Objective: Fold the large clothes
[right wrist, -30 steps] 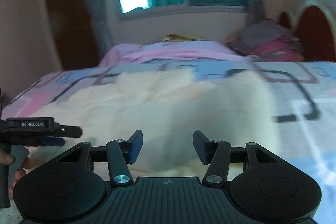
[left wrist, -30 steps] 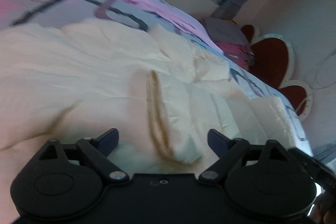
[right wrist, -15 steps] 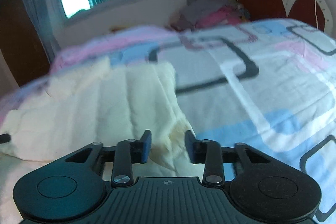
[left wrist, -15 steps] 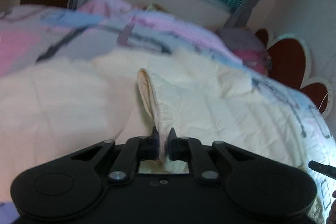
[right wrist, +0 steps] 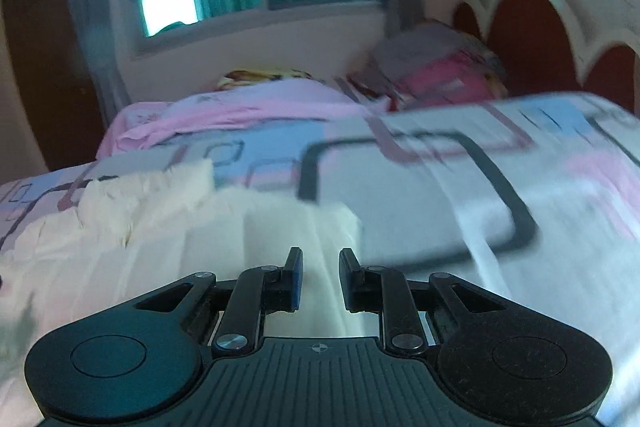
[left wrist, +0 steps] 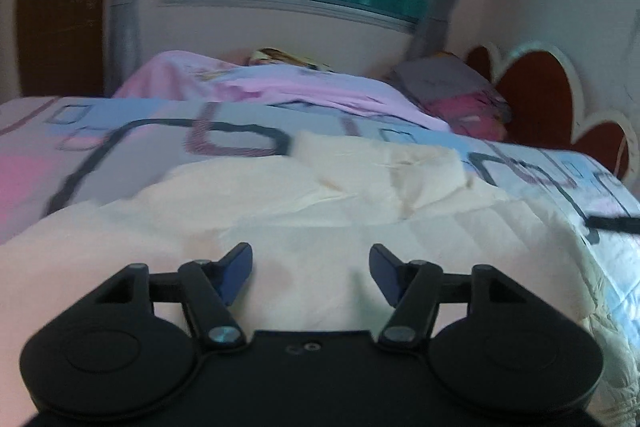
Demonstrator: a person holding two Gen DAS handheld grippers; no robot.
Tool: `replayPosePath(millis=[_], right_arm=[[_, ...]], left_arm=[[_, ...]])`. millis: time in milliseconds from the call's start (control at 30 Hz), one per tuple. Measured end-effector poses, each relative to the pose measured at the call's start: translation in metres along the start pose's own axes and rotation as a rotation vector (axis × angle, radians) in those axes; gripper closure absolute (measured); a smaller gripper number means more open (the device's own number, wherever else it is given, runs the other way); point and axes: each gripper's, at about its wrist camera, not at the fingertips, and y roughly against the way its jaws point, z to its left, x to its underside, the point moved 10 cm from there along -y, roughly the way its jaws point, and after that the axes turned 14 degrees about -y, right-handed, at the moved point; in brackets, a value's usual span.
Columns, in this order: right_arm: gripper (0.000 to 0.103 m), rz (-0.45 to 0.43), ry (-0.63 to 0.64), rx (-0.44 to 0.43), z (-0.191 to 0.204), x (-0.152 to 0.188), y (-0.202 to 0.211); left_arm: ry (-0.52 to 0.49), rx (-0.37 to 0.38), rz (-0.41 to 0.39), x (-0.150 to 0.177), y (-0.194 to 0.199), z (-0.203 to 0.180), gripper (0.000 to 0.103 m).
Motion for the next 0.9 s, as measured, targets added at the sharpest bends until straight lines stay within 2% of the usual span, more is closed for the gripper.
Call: replayPosePath(millis=[100, 167, 267, 367, 533, 600, 767, 867, 900], right_arm=[[0.082, 0.059, 0.029, 0.022, 0.003, 0.001, -0.04], [0.082, 0.138, 0.045, 0.063, -0.009, 0.012, -0.066], [0.082, 0.168, 0.047, 0.054, -0.02, 0.023, -0.077], [0.082, 0.159, 0.046, 0.071, -0.023, 0.021, -0.067], [0.082, 0.1, 0.026, 0.021, -0.019, 0.025, -0.001], [0.082, 0.112, 0.018, 0.011, -0.016, 0.037, 0.019], [0.082, 0.18, 0.043, 0.067, -0.022, 0.076, 0.01], [0.082, 0.163, 0.043, 0.082, -0.019, 0.073, 0.013], [0.082, 0.149, 0.029, 0.083, -0.019, 0.07, 0.019]], left_arm=[[-0.007, 0.017, 0.055, 0.004, -0.036, -0.006, 0.043], [-0.015, 0.011, 0.1, 0.017, -0.052, -0.005, 0.042], [-0.035, 0.012, 0.109, 0.028, -0.059, -0.007, 0.04], [-0.053, -0.008, 0.115, 0.026, -0.049, -0.006, 0.043], [-0.082, 0.005, 0.03, 0.014, -0.003, -0.019, 0.038], [-0.084, 0.019, 0.025, 0.018, 0.007, -0.026, 0.038], [-0.082, 0.028, 0.129, 0.052, -0.015, -0.032, 0.037], [-0.104, 0.002, 0.142, 0.049, -0.018, -0.035, 0.037], [-0.096, -0.003, 0.137, 0.047, -0.015, -0.035, 0.032]])
